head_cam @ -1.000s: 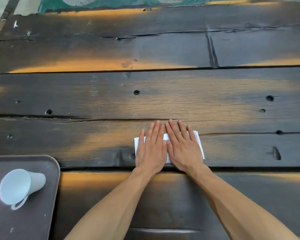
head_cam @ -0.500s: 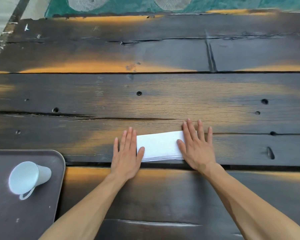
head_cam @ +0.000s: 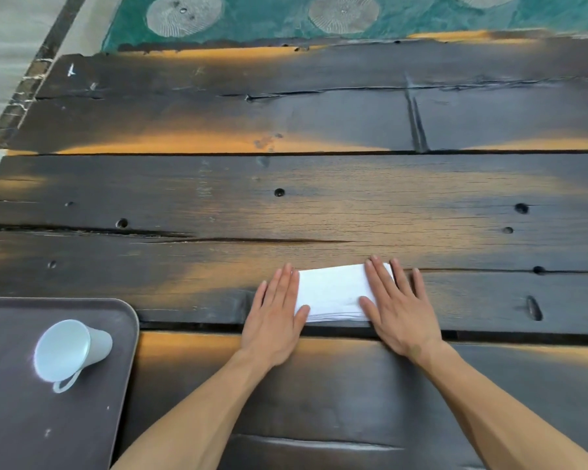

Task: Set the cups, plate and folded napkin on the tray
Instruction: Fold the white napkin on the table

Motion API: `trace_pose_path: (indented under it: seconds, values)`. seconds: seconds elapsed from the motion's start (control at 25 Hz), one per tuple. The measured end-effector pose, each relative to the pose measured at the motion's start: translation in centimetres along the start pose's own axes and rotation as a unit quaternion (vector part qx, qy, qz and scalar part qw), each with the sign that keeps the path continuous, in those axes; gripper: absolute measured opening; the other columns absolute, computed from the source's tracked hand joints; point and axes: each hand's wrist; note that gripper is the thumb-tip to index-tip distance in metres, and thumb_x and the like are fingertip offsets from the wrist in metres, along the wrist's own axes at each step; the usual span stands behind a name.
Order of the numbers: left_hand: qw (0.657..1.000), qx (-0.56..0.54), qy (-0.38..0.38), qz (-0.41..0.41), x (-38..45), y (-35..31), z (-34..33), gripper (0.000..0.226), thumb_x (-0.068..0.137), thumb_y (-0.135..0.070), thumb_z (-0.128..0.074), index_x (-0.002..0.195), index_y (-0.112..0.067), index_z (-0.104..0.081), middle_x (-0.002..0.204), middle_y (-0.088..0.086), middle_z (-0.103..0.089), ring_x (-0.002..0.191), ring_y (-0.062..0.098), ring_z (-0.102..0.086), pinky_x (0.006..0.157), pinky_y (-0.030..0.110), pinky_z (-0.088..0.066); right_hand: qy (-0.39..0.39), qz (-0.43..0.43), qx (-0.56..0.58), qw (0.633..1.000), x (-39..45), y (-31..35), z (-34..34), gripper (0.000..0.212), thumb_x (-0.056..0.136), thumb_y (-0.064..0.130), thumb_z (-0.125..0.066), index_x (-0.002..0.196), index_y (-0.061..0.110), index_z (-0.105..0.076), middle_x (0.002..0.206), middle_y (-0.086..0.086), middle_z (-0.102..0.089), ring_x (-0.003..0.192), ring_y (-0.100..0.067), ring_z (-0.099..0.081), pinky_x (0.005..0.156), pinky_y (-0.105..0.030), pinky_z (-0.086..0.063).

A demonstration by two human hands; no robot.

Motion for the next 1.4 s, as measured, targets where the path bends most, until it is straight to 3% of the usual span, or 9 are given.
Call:
trace_pose_path:
  seconds: [0.16,0.32,0.44,0.6,0.88,1.08,1.2,1.28,1.4]
  values:
    - [1.000,-0.026,0.005,-0.008,-0.1,0.4,0.6,0.065,0.103,-0.047,-0.014,0.156,-0.016,0.005,0.163,-0.001,0.013,0.150,0.015,0.012,0.121,0.036,0.003,0.051,-0.017,0.014,0.998,0.5,0.0,0.4,0.066,0.099,0.054,-0.007,0.156,0.025,0.010,0.164,0.010,0.009,0.152,-0.029,0.003,0.118,-0.057,-0.001]
    - [1.000,-0.020,-0.001,-0.020,2.1,1.6,3.9,0.057,0.096,-0.043,-0.048,0.147,-0.024,-0.035,0.149,-0.002,-0.039,0.135,0.020,-0.036,0.105,0.039,-0.030,0.031,0.008,-0.014,0.999,1.7,-1.1,3.3,0.059,0.096,0.027,-0.042,0.152,0.025,-0.023,0.152,0.001,-0.035,0.133,-0.029,-0.037,0.110,-0.052,-0.030]
    - [0.993,-0.075,0.070,0.060,4.3,1.8,6.6,0.047,0.087,-0.033,-0.063,0.132,-0.029,-0.050,0.132,-0.001,-0.048,0.124,0.022,-0.038,0.096,0.036,-0.035,0.086,-0.034,0.070,0.993,3.2,-1.1,5.6,0.050,0.089,0.017,-0.050,0.138,0.025,-0.045,0.134,-0.003,-0.048,0.121,-0.027,-0.045,0.099,-0.043,-0.042]
    - [0.972,-0.143,0.092,0.164,4.6,1.7,7.5,0.017,0.086,-0.010,-0.058,0.095,-0.024,-0.056,0.114,0.004,-0.053,0.113,0.025,-0.040,0.082,0.031,-0.038,0.111,-0.129,0.222,0.960,3.5,-0.3,6.6,0.030,0.085,0.014,-0.056,0.115,0.018,-0.059,0.116,-0.005,-0.058,0.108,-0.024,-0.055,0.086,-0.035,-0.048]
    - [0.834,-0.488,0.044,0.253,0.4,1.5,8.3,0.011,0.092,-0.005,-0.057,0.095,-0.016,-0.056,0.089,0.002,-0.057,0.090,0.019,-0.052,0.073,0.027,-0.039,0.063,-0.222,0.473,0.850,-0.7,-1.1,7.1,0.012,0.080,0.011,-0.074,0.082,0.017,-0.064,0.083,-0.003,-0.065,0.070,-0.015,-0.057,0.061,-0.028,-0.044]
    - [0.746,-0.602,0.006,0.283,-4.0,1.4,9.1,0.021,0.095,-0.010,-0.056,0.115,-0.008,-0.061,0.113,0.014,-0.064,0.103,0.027,-0.060,0.094,0.041,-0.052,0.014,-0.225,0.619,0.752,-4.5,1.1,7.8,0.013,0.084,0.007,-0.073,0.095,0.012,-0.068,0.089,-0.007,-0.068,0.080,-0.022,-0.062,0.074,-0.038,-0.052]
    - [0.701,-0.656,-0.016,0.280,-6.6,2.0,10.0,0.022,0.098,-0.013,-0.053,0.119,-0.011,-0.056,0.114,0.012,-0.063,0.094,0.024,-0.061,0.074,0.035,-0.055,0.002,-0.199,0.676,0.710,-6.3,2.9,8.6,0.014,0.088,0.012,-0.069,0.102,0.013,-0.068,0.093,-0.005,-0.071,0.078,-0.020,-0.065,0.064,-0.033,-0.053]
    - [0.684,-0.676,-0.039,0.272,-8.4,2.9,10.5,0.021,0.099,-0.015,-0.052,0.120,-0.012,-0.055,0.111,0.010,-0.062,0.088,0.021,-0.060,0.070,0.034,-0.052,0.003,-0.173,0.700,0.693,-7.5,4.6,9.1,0.015,0.090,0.017,-0.068,0.105,0.014,-0.067,0.095,-0.003,-0.071,0.079,-0.018,-0.066,0.062,-0.032,-0.052]
    - [0.711,-0.650,-0.089,0.253,-10.9,4.7,10.7,0.021,0.100,-0.020,-0.051,0.119,-0.013,-0.055,0.112,0.010,-0.062,0.092,0.020,-0.058,0.075,0.033,-0.047,-0.002,-0.146,0.715,0.684,-9.2,7.5,9.5,0.013,0.090,0.027,-0.069,0.102,0.020,-0.068,0.096,0.000,-0.073,0.081,-0.015,-0.067,0.068,-0.035,-0.048]
Point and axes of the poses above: each hand's wrist, its own x-axis towards the middle knuckle, its own z-axis out of the back of the hand, y = z × x
